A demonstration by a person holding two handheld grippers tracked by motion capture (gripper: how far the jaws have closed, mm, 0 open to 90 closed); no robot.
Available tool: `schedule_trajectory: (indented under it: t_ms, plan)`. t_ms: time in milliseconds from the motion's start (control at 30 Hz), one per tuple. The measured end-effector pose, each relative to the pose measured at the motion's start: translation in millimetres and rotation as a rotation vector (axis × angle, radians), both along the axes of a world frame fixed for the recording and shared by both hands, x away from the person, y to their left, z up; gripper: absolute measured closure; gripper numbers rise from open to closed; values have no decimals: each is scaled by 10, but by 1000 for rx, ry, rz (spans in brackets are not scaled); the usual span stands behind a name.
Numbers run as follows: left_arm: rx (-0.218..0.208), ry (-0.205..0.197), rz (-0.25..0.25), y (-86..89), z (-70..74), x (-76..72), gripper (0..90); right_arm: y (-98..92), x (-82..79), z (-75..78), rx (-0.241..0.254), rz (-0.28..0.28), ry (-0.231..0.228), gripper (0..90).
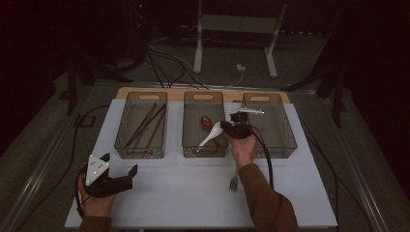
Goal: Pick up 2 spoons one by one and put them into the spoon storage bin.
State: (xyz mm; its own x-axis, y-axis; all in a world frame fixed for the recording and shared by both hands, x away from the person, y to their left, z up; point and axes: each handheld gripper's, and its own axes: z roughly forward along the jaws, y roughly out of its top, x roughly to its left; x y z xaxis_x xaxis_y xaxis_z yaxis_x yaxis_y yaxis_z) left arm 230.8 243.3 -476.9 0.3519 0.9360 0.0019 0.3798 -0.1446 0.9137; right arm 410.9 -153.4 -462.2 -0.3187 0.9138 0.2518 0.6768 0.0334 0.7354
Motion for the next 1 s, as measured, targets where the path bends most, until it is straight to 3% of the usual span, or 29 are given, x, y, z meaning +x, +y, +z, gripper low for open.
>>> schedule_trajectory:
  t_ms: [100,167,267,433,667,1000]
  plan:
    - [0,-2,-2,-4,2,-1,7,15,-3,-22,-16,9,1,805]
    - [-1,-1,0,-2,1,-1,7,1,-1,0,37,39,-14,562]
    - [1,0,-2,-4,0,0,7,-1,-18,69,53,58,-55,343]
    - [3,1,-3,-9,-2,1,7,-25,-48,138,23,66,-78,133]
    - [1,3,-4,-12,-7,4,7,-85,-97,185,-14,113,-63,23]
    - [-2,3,-1,-9,-9,1,7,-143,-213,265,-61,166,-69,0]
